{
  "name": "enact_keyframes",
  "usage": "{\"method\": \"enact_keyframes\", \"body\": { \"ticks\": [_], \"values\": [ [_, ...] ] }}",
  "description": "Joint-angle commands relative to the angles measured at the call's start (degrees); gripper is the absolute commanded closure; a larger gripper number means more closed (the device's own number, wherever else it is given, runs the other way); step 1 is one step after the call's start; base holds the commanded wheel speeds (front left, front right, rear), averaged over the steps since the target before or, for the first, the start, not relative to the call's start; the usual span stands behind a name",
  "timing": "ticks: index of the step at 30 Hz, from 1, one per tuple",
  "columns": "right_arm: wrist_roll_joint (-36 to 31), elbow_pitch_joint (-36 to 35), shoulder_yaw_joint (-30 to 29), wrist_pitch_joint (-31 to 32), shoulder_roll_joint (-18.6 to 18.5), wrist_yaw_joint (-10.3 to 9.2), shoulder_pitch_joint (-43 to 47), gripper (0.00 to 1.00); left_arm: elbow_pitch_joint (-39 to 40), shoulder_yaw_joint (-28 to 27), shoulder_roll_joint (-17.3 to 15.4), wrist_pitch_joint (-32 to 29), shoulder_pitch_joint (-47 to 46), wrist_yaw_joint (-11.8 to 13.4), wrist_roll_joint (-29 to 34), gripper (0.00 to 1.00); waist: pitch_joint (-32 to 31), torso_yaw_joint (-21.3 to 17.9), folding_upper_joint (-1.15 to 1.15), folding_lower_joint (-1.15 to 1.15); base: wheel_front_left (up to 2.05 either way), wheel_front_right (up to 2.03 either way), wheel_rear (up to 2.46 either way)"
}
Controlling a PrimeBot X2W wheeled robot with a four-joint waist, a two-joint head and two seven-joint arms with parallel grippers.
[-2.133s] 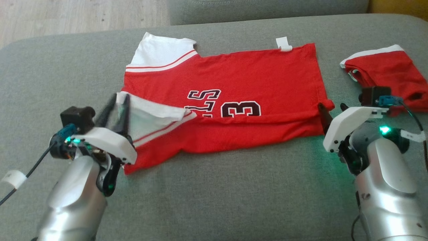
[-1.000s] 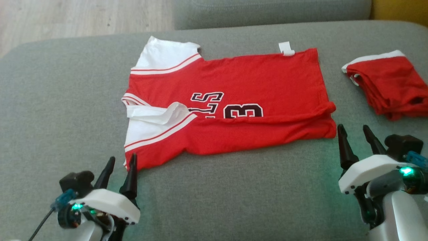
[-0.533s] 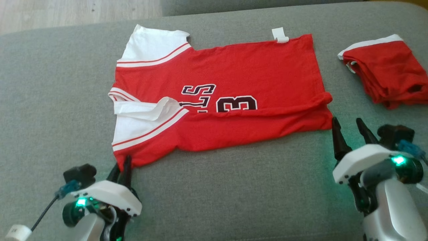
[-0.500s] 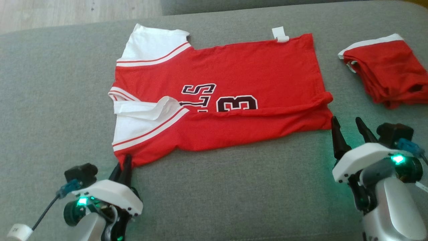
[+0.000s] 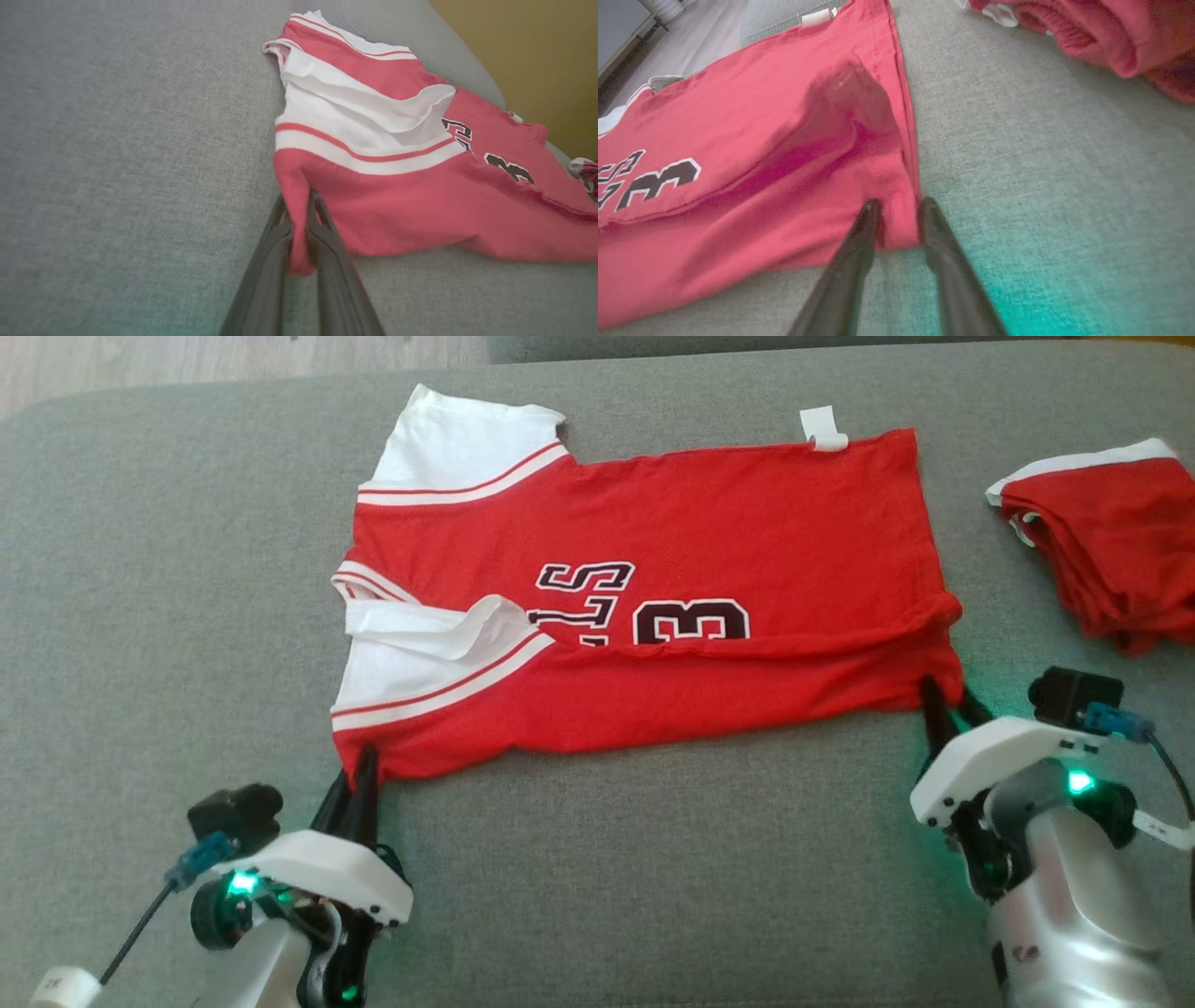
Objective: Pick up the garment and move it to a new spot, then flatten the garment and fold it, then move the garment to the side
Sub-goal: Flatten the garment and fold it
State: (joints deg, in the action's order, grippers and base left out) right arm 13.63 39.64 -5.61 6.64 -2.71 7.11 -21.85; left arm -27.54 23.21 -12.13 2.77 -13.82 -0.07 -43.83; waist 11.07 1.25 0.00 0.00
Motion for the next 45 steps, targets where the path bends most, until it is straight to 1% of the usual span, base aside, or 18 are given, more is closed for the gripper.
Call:
{"method": "enact_keyframes", "body": {
  "ticks": [1, 6, 12, 17, 18, 20, 24, 29, 30, 31, 32, 33, 34, 35, 36, 41, 45],
  "values": [
    [1.16, -0.41, 1.84, -0.8, -0.17, 0.37, -1.97, 1.0, 2.0, -2.33, -1.55, 1.23, -2.08, -0.05, 0.32, 1.0, -0.25, -0.01, 0.0, 0.0, 0.0, 0.0, 0.0],
    [1.98, -0.41, 1.95, -2.07, -0.17, 0.37, -3.46, 1.0, 4.9, -2.72, -3.15, 2.11, -2.12, 0.1, 1.01, 1.0, -1.64, -0.36, 0.0, 0.0, 0.0, 0.0, 0.0],
    [1.82, -5.21, 1.03, 0.17, -0.17, 0.37, -2.27, 1.0, 12.36, -2.93, -6.11, 1.44, -0.4, 1.02, 2.03, 1.0, -4.02, -0.7, 0.0, 0.0, 0.0, 0.0, 0.0],
    [2.57, -12.23, 1.07, 3.68, -0.17, 0.37, 3.7, 1.0, 19.54, -1.85, -8.55, -1.72, 5.03, 2.53, 2.25, 1.0, -5.59, -0.61, 0.0, 0.0, 0.0, 0.0, 0.0],
    [2.57, -12.23, 1.07, 3.68, -0.17, 0.37, 3.7, 1.0, 19.54, -1.85, -8.55, -1.72, 5.03, 2.53, 2.25, 1.0, -5.59, -0.61, 0.0, 0.0, 0.0, 0.0, 0.0],
    [2.86, -15.35, 0.9, 5.16, -0.17, 0.37, 7.1, 1.0, 21.77, -1.36, -9.05, -2.8, 7.75, 3.27, 2.01, 1.0, -5.93, -0.58, 0.0, 0.0, 0.0, 0.0, 0.0],
    [3.47, -21.17, -0.07, 7.17, -0.17, 0.37, 14.07, 1.0, 24.42, -1.44, -9.0, -3.2, 12.69, 4.84, 0.79, 1.0, -6.36, -0.7, 0.0, 0.0, 0.0, 0.0, 0.0],
    [5.09, -25.11, -0.48, 8.2, -0.17, 0.37, 20.21, 1.0, 24.86, -1.08, -8.56, -3.18, 16.84, 5.96, -0.13, 1.0, -6.63, -1.4, 0.0, 0.0, 0.0, 0.0, 0.0],
    [5.35, -25.45, -0.45, 8.15, -0.17, 0.37, 20.98, 0.92, 24.7, -1.05, -8.57, -3.24, 17.37, 6.19, -0.21, 1.0, -6.73, -1.58, 0.0, 0.0, 0.0, 0.0, 0.0],
    [5.53, -25.69, -0.41, 8.05, -0.17, 0.37, 21.61, 0.75, 24.57, -0.91, -8.68, -3.38, 17.77, 6.39, -0.14, 1.0, -6.78, -1.71, 0.0, 0.0, 0.0, 0.0, 0.0],
    [5.58, -25.85, -0.41, 7.88, -0.17, 0.37, 22.12, 0.22, 24.43, -0.83, -8.76, -3.51, 18.07, 6.51, -0.15, 1.0, -6.85, -1.83, 0.0, 0.0, 0.0, 0.0, 0.0],
    [5.5, -25.96, -0.44, 7.7, -0.17, 0.37, 22.54, 0.0, 24.32, -0.86, -8.82, -3.54, 18.25, 6.61, -0.21, 1.0, -6.91, -1.93, 0.0, 0.0, 0.0, 0.0, 0.0],
    [5.46, -26.03, -0.41, 7.57, -0.17, 0.37, 22.88, 0.0, 24.2, -0.93, -8.93, -3.57, 18.37, 6.71, -0.24, 0.65, -6.99, -2.03, 0.0, 0.0, 0.0, 0.0, 0.0],
    [5.42, -26.14, -0.45, 7.41, -0.17, 0.37, 23.18, 0.0, 24.1, -1.02, -9.08, -3.62, 18.42, 6.73, -0.31, 0.45, -7.09, -2.13, 0.0, 0.0, 0.0, 0.0, 0.0],
    [5.19, -26.31, -0.62, 7.18, -0.17, 0.37, 23.48, 0.0, 24.05, -1.13, -9.3, -3.68, 18.38, 6.75, -0.33, 0.0, -7.16, -2.22, 0.0, 0.0, 0.0, 0.0, 0.0],
    [2.82, -28.06, -2.31, 5.86, -0.17, 0.37, 24.3, 0.0, 25.63, -1.9, -11.19, -3.89, 16.9, 6.93, 0.58, 0.0, -6.99, -2.78, 0.0, 0.0, 0.0, 0.0, 0.0],
    [1.88, -30.36, -2.34, 5.25, -0.17, 0.37, 23.12, 0.0, 27.95, -2.98, -14.55, -5.66, 12.52, 6.73, 2.2, 0.0, -6.18, -3.42, 0.0, 0.0, 0.0, 0.0, 0.0]
  ]
}}
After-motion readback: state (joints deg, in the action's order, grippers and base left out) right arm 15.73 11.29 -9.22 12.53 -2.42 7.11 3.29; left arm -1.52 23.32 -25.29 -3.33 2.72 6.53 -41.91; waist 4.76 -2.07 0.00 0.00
